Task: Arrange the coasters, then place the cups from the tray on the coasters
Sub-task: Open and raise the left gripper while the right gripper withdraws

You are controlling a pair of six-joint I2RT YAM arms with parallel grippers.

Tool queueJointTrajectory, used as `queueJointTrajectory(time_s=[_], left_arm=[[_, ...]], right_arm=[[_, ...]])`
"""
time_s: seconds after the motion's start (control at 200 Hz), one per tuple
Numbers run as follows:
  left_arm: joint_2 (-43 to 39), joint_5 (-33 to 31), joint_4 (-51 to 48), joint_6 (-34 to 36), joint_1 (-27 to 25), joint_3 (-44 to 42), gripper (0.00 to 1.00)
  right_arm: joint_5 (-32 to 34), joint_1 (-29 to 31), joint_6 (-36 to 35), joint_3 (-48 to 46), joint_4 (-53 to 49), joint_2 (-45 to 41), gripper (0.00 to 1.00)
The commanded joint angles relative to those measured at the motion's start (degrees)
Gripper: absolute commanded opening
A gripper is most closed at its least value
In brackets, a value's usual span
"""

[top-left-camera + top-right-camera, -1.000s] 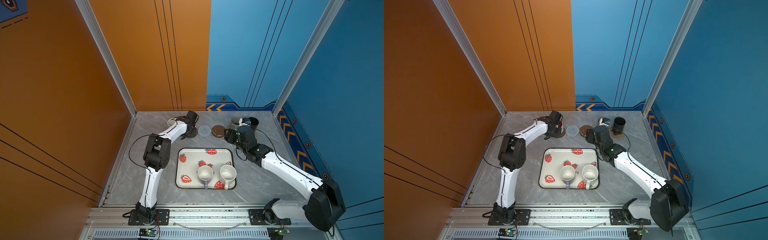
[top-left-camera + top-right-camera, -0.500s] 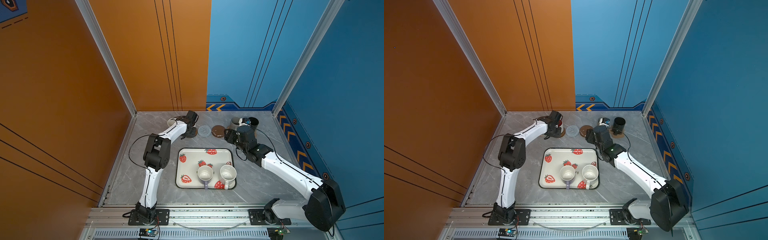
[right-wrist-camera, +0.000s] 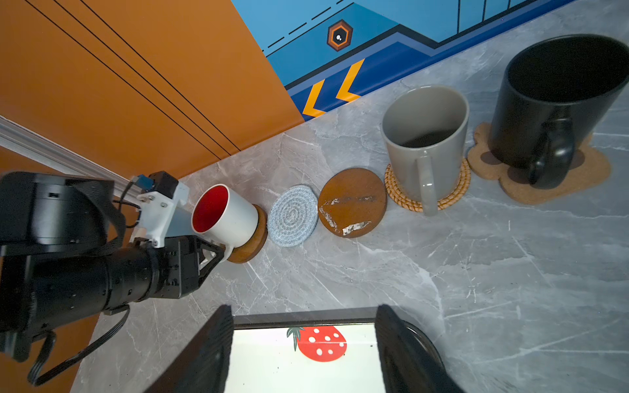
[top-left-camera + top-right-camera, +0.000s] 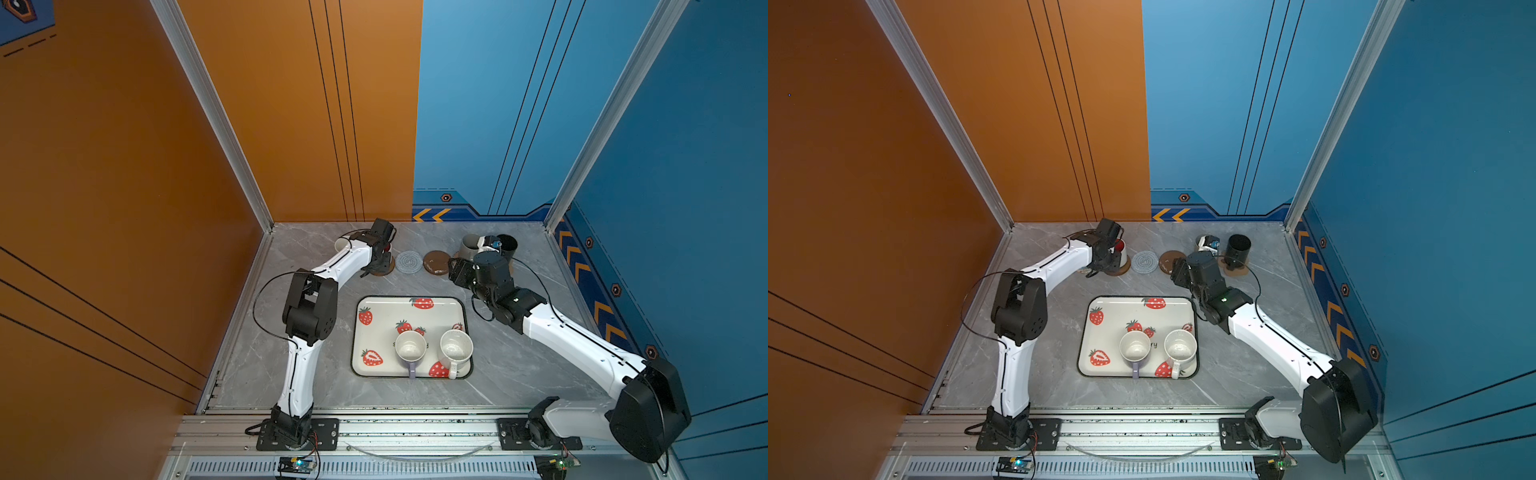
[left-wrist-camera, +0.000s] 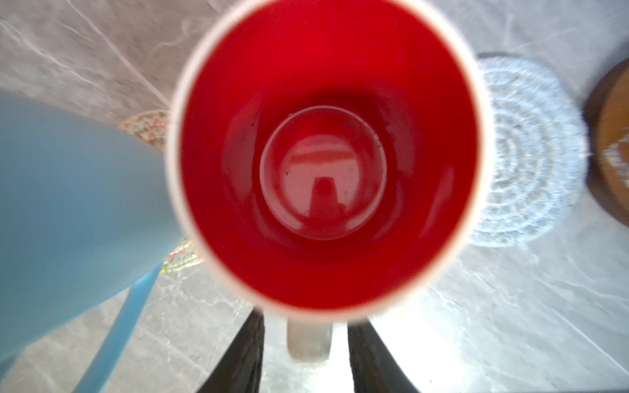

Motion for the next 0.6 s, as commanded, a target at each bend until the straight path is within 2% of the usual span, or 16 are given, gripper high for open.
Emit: queueJointTrajectory(time_s=[0.0, 0.205, 0.391, 0.596], left_arm=[[-5.7, 0.5, -1.2, -1.6, -0.3, -1.7, 0.42], [-12.0, 0.8, 0.0, -4.5, -1.9, -4.8, 0.42], [-21.3, -0.8, 8.2, -8.3, -5.6, -13.9, 0.42], [-31.8, -0.8, 19.5, -3.7, -11.6, -25.7, 0.45]], right_arm=[[0.1, 0.0, 1.0, -0.5, -1.7, -1.0, 0.65], [0.6, 0.7, 1.2, 0.5, -3.8, -1.7, 0.65], [4.5, 3.8, -0.2, 3.1, -8.1, -3.4, 0.64], [11.6, 7.4, -4.0, 9.4, -22.1, -4.3, 0.64]])
